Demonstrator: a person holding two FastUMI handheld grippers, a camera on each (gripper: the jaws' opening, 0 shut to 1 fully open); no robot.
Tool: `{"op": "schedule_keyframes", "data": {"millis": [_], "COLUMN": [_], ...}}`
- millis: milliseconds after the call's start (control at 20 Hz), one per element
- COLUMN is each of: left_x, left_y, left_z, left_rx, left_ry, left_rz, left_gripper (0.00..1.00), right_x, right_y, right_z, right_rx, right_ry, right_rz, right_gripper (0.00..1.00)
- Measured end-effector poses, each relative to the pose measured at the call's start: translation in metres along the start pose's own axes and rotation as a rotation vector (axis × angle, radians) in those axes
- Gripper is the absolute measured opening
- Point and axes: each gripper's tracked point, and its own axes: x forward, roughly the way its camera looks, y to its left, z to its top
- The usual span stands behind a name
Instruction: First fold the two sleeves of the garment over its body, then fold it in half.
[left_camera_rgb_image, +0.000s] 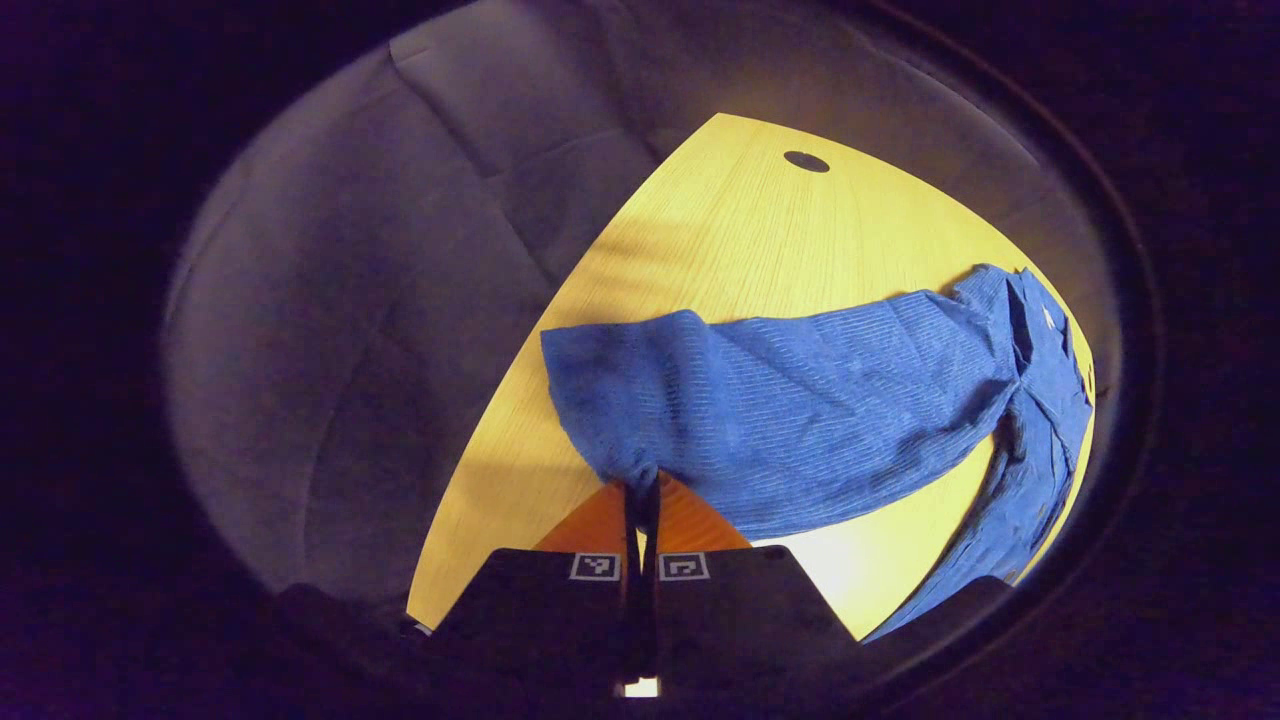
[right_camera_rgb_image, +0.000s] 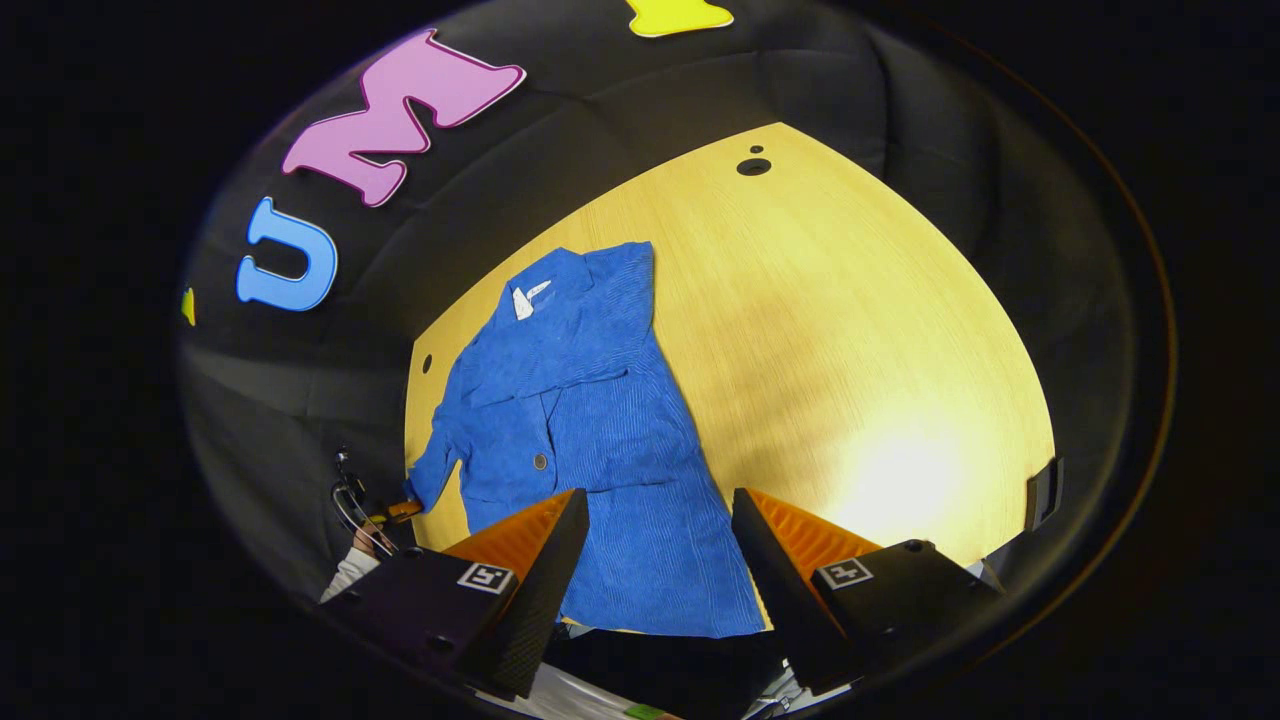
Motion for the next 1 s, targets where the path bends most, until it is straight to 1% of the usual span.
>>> {"op": "schedule_keyframes", "data": {"millis": [100,200,350,500,600,700,800,900,1000], "left_x": [-0.012,-0.042,-0.089,-0.149,-0.189,-0.222,-0.246,-0.256,-0.257], "left_y": [-0.001,-0.007,-0.029,-0.073,-0.119,-0.185,-0.254,-0.323,-0.387], "left_z": [0.010,0.026,0.052,0.073,0.088,0.103,0.098,0.096,0.088], "left_rx": [-0.040,-0.053,-0.004,0.099,0.203,0.299,0.373,0.445,0.523], "left_ry": [-0.042,-0.109,-0.216,-0.324,-0.420,-0.528,-0.550,-0.569,-0.559], "left_rz": [-0.025,-0.066,-0.104,-0.158,-0.194,-0.257,-0.333,-0.399,-0.456], "left_gripper": [0.00,0.00,0.00,0.00,0.00,0.00,0.00,0.00,0.00], "right_x": [0.001,0.004,0.010,0.012,0.013,0.014,0.013,0.011,0.008], "right_y": [-0.004,-0.006,-0.003,-0.002,-0.003,-0.007,-0.012,-0.017,-0.021], "right_z": [0.001,0.004,0.007,0.008,0.010,0.012,0.013,0.015,0.014], "right_rx": [-0.004,0.002,0.001,-0.012,-0.011,-0.010,-0.009,-0.005,0.009], "right_ry": [0.001,0.000,0.010,0.022,0.026,0.029,0.031,0.023,0.015], "right_rz": [0.000,0.007,0.036,0.058,0.074,0.083,0.086,0.091,0.092], "right_gripper": [0.93,0.93,0.94,0.94,0.94,0.94,0.94,0.93,0.93]}}
